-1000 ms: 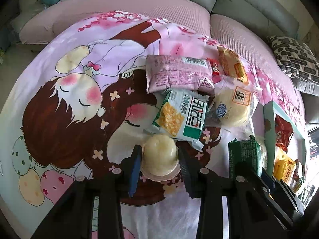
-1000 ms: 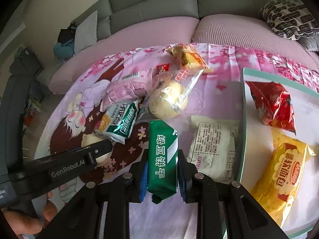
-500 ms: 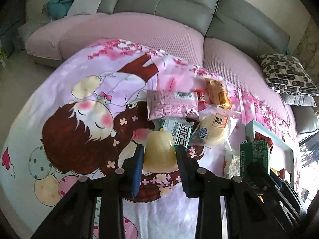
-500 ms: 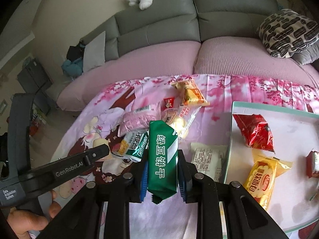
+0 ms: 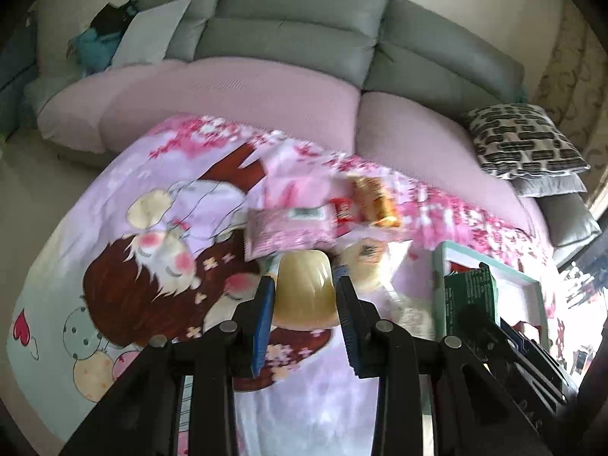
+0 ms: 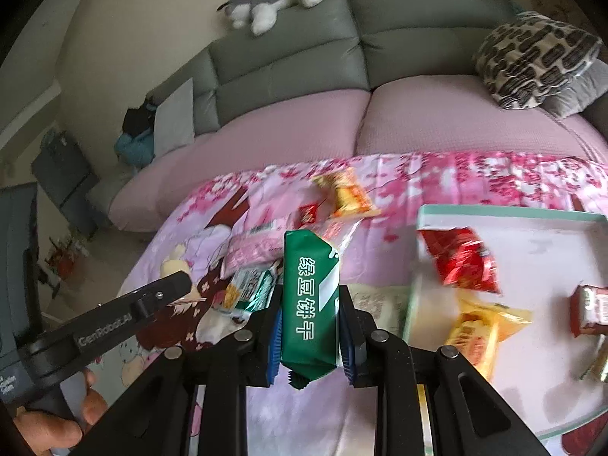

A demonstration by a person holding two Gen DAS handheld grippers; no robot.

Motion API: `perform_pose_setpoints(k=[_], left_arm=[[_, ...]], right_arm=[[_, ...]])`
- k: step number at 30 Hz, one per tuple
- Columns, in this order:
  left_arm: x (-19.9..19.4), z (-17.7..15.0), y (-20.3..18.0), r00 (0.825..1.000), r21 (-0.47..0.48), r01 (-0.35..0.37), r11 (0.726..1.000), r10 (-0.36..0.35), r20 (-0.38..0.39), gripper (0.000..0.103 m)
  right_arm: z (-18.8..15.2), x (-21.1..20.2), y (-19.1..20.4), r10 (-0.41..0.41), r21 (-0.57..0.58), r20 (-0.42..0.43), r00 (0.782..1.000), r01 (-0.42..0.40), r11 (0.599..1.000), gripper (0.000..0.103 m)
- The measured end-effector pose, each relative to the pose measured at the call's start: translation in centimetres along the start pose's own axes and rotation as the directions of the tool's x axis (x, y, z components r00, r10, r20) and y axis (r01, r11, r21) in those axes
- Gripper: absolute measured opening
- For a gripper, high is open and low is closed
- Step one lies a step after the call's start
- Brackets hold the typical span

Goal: Organize snacks
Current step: 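Carry the yellow cup and green biscuit pack over the tray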

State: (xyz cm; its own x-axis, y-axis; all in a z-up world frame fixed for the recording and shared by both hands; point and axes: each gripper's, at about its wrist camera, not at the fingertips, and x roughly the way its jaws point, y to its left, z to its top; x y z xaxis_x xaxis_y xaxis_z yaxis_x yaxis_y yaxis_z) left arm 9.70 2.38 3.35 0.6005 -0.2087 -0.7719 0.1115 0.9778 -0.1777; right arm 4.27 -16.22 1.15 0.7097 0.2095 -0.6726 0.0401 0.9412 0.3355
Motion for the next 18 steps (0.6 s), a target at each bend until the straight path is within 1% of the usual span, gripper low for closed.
perform_pose_setpoints(k=[6,11,15,18], left_arm=[[-1.1,0.2,-4.0,0.997,0.082,0.073,0.994,-0.076,0.029,0.034],[-1.8,-0.2,-8.0,0.989,0.176,0.126,0.976,-0.137,0.050,0.034],[-1.5,-0.8,-10.8,0.985,0.226,0.157,0.961,-0.170,0.040,0.034],[-0.8,-1.5,-12.8,0.982,0.260,0.180,0.949,-0.189,0.012,0.034]], right_arm=[[1.1,-2.9,-3.4,-0.081,0.058,0.055,0.995,0.078,0.995,0.027],[1.8,-5.5,-7.1,-0.165,0.123,0.095,0.982,0.153,0.981,0.027],[1.9,-7.5,-10.6,-0.226,0.198,0.113,0.967,0.201,0.959,0.027],[1.6,-8.5,-12.6,-0.262,0.239,0.112,0.959,0.230,0.943,0.027]])
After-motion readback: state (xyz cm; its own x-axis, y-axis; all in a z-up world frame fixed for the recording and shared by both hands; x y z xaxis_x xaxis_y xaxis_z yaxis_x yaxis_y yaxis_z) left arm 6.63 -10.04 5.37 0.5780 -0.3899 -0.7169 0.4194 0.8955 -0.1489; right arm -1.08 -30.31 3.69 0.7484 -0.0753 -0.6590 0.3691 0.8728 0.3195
